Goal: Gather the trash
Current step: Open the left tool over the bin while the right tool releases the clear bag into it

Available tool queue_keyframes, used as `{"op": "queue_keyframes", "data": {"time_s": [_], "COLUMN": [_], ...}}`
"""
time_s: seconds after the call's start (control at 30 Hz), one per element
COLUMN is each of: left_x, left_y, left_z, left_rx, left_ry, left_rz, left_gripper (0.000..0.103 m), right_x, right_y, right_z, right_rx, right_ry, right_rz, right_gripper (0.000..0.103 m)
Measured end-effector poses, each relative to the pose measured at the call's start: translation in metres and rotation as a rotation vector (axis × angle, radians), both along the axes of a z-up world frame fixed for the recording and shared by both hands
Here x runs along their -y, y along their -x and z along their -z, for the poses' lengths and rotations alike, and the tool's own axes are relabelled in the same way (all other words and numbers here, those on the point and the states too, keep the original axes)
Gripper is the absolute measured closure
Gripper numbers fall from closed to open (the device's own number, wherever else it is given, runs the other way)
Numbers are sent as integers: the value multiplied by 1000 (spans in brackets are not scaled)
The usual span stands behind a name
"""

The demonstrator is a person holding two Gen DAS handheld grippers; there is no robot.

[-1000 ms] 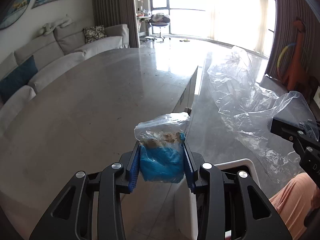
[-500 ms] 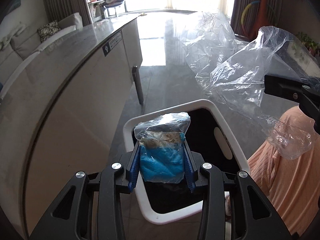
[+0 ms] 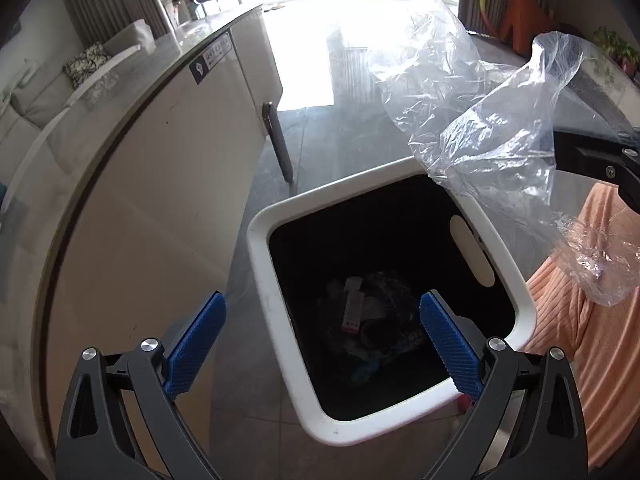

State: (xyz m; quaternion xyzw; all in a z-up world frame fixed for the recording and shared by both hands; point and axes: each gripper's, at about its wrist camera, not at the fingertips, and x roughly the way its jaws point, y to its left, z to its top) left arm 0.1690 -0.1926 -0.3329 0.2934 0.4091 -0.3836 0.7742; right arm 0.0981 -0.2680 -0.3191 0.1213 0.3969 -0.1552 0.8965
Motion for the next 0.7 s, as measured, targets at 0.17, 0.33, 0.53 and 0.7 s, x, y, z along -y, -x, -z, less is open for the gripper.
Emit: {"op": "queue_keyframes", "data": {"time_s": [0.17,0.33,0.53,0.7], "left_x": [-16,-45,-74,-83], "left_y": [-4,-17,-31,-34], "left_z": [-26,-46,-63,-62], "left_rx": [71,104,101,111], "left_ry": [57,99,149,153], "left_rz": [-43,-110,-172,-189], "left_gripper": [6,6,6,6], "right_x": [-3,-9,-22,-29], "right_y": [-5,-15,-25,-32], "right_z": [5,26,56,74], "right_rx": [-9,-58,-142,-226], "right_ry": [-5,-32,-63,-63], "right_rz": [-18,-43,-75,-81], "right_gripper": [101,101,101,18]}}
